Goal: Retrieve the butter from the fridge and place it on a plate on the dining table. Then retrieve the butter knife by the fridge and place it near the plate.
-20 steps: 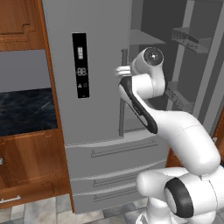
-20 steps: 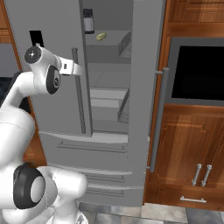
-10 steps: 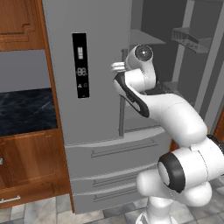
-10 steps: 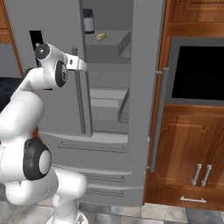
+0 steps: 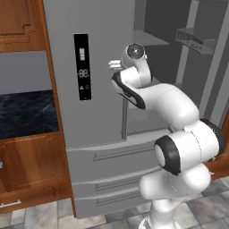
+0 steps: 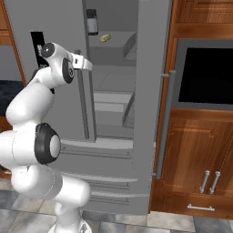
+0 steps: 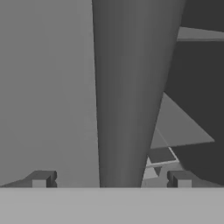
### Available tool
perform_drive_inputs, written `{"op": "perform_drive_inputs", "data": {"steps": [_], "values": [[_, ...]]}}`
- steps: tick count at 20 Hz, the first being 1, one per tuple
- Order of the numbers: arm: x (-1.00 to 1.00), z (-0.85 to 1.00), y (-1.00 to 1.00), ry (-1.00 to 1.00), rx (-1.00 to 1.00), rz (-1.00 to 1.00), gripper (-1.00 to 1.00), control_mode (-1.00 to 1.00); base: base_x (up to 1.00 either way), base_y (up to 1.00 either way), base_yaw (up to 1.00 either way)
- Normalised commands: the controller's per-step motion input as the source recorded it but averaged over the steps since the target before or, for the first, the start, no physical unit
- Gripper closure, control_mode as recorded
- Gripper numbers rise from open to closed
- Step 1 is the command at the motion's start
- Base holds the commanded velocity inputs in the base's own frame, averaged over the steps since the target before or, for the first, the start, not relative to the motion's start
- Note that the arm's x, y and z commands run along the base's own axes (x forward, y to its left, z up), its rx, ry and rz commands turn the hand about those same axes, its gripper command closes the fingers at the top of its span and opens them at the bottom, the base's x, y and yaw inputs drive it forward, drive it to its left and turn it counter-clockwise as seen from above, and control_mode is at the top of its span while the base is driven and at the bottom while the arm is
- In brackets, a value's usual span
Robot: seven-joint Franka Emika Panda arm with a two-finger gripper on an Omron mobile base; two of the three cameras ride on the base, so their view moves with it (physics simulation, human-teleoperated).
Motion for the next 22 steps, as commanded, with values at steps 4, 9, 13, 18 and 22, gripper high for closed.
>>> {"op": "perform_drive_inputs", "data": {"steps": [4, 9, 13, 18, 22], "values": [[0.36, -0.05, 0.00, -0.04, 0.00, 0.00, -1.00, -1.00, 0.00, 0.00, 0.00], [0.34, 0.00, 0.00, -0.07, 0.00, 0.00, 1.00, -1.00, 0.00, 0.00, 0.00], [0.07, 0.00, 0.00, 0.00, 0.00, 0.00, 1.00, -1.00, 0.00, 0.00, 0.00], [-0.06, 0.00, 0.08, 0.00, 0.00, 0.00, 1.00, -1.00, 0.00, 0.00, 0.00], [-0.53, 0.21, 0.41, 0.06, 0.00, -0.04, 1.00, -1.00, 0.00, 0.00, 0.00]]}}
